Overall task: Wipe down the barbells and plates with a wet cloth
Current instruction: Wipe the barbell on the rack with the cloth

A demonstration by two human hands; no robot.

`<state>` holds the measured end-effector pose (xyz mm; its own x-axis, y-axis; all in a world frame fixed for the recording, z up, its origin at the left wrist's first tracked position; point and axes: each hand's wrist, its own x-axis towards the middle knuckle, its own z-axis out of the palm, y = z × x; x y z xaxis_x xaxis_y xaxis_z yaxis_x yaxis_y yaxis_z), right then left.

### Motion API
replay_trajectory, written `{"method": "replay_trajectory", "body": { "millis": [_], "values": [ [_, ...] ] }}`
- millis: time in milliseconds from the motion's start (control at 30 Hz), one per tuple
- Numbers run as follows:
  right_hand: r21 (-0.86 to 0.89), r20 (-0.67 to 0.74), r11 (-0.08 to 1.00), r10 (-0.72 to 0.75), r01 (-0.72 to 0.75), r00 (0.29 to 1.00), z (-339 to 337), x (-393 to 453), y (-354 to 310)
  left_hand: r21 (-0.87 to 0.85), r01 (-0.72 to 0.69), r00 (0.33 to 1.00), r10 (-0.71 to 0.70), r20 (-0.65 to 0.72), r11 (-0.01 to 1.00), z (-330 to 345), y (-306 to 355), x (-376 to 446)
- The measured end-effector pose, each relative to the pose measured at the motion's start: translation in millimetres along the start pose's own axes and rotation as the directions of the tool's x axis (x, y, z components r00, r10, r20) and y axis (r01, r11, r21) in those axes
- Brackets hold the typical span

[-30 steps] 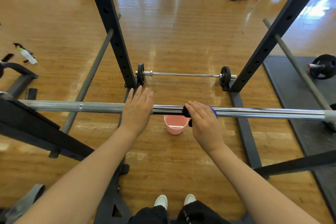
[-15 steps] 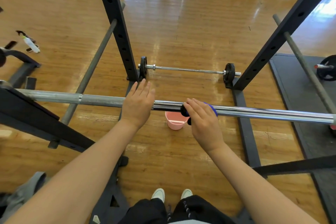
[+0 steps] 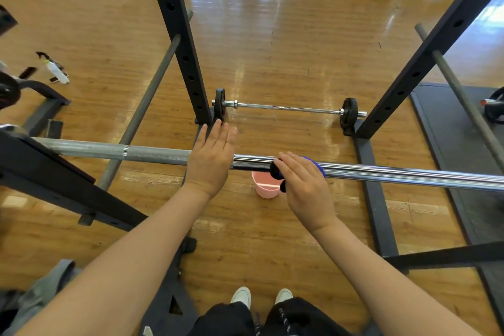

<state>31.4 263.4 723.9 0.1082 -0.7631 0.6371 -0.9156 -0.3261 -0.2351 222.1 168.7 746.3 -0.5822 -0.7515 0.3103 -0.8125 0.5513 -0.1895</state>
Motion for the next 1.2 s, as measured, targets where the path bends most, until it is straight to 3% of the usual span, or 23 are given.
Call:
{"method": "replay_trajectory", "body": {
  "millis": [133,233,400,567,700,767,933,1067,1200],
  "values": [
    [0.005,0.001,0.999,0.054,-0.054,0.999,-15.1,0.6,2.8,0.012,0.003,0.997,-0.004,0.075,1.000,-6.3,-0.6,2.8],
    [0.005,0.006,0.996,0.088,-0.088,0.996,-9.4,12.1,-7.9,-0.037,-0.012,0.978,0.020,0.206,0.999,-12.3,-1.5,4.7],
    [0.065,0.184,0.998,-0.029,0.018,0.982,10.2,24.6,-28.7,-0.056,-0.015,0.952,0.031,0.303,0.998,-17.6,-2.9,11.5],
    [-0.003,0.053,1.000,0.008,-0.007,0.999,-3.2,-1.3,1.1,-0.079,0.000,0.997,0.005,0.074,0.997,-6.6,-4.0,1.8],
    [-0.025,0.010,0.992,0.122,-0.122,0.992,-17.3,-6.2,10.6,-0.111,-0.004,1.000,0.004,0.006,0.994,-6.3,-1.1,1.7],
    [-0.009,0.020,0.990,0.142,-0.142,0.990,-14.9,5.3,1.5,-0.114,-0.015,1.000,0.014,-0.006,0.993,-4.3,-1.3,1.9],
    [0.020,0.114,1.000,0.020,-0.022,0.993,-1.4,12.2,-11.8,-0.112,-0.017,1.000,0.018,0.002,0.993,-2.7,-2.3,2.6],
    [-0.004,0.003,0.999,0.045,-0.045,0.999,-10.0,-8.5,10.6,-0.111,-0.007,1.000,0.006,-0.002,0.994,-2.6,-2.4,2.6],
    [-0.018,-0.017,0.991,0.130,-0.130,0.991,-20.2,-11.8,20.4,-0.091,-0.005,0.999,0.008,0.032,0.996,-5.7,-2.0,2.8]
  ]
}}
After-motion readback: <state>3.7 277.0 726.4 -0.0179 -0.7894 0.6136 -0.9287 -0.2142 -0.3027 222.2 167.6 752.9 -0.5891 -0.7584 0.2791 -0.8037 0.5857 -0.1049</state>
